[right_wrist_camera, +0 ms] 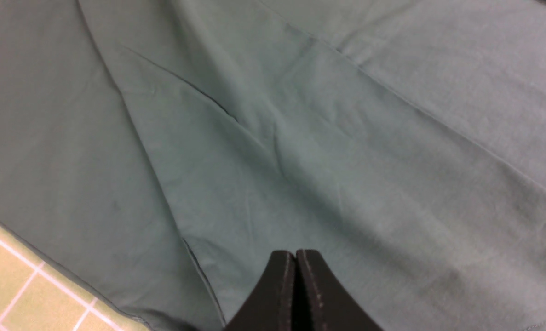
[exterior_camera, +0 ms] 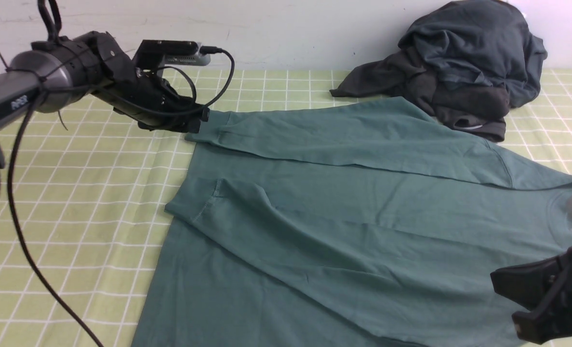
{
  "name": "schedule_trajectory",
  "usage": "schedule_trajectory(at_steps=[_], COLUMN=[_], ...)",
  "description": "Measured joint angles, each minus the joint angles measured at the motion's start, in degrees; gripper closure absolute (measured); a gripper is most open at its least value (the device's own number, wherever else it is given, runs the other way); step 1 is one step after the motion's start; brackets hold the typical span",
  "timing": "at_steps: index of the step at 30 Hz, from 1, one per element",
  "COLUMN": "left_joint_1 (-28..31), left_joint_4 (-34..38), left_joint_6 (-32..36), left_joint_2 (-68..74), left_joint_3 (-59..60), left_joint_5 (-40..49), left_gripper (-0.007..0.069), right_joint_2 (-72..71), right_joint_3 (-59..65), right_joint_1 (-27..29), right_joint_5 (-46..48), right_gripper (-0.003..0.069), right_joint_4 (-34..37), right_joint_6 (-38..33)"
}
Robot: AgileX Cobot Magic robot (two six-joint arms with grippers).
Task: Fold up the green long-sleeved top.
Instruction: Use the left arm to clamp the cuff farthest from it, then use the left arm to drag and drop the cuff onto the cuff closest to the left arm
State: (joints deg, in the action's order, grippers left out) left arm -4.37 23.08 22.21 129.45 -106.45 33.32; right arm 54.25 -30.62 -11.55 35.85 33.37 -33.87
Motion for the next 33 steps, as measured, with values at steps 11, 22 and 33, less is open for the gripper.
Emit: schedule_trajectory(at_steps=[11, 22, 33], left_joint_1=[0.0, 0.0, -0.8], left_joint_4=[0.0, -0.8, -8.7], left_joint_6=[-2.4, -2.2, -7.1], left_joint_2=[10.7, 7.3, -7.1], left_joint_3=[-8.6, -17.7, -10.3], left_joint_5=[-5.3, 19.8, 36.7], left_gripper=[0.0384, 0.0608, 0.0608], right_joint_2=[0.0, 0.0, 0.0], right_joint_3=[0.0, 0.0, 0.0], right_joint_1=[0.0, 0.0, 0.0], right_joint_5=[-0.5, -1.2, -1.8], right_gripper=[0.0673, 0.0673, 0.0673], right_joint_4=[-0.1, -0.2, -0.2], right_joint_6=[-1.2, -2.7, -3.2])
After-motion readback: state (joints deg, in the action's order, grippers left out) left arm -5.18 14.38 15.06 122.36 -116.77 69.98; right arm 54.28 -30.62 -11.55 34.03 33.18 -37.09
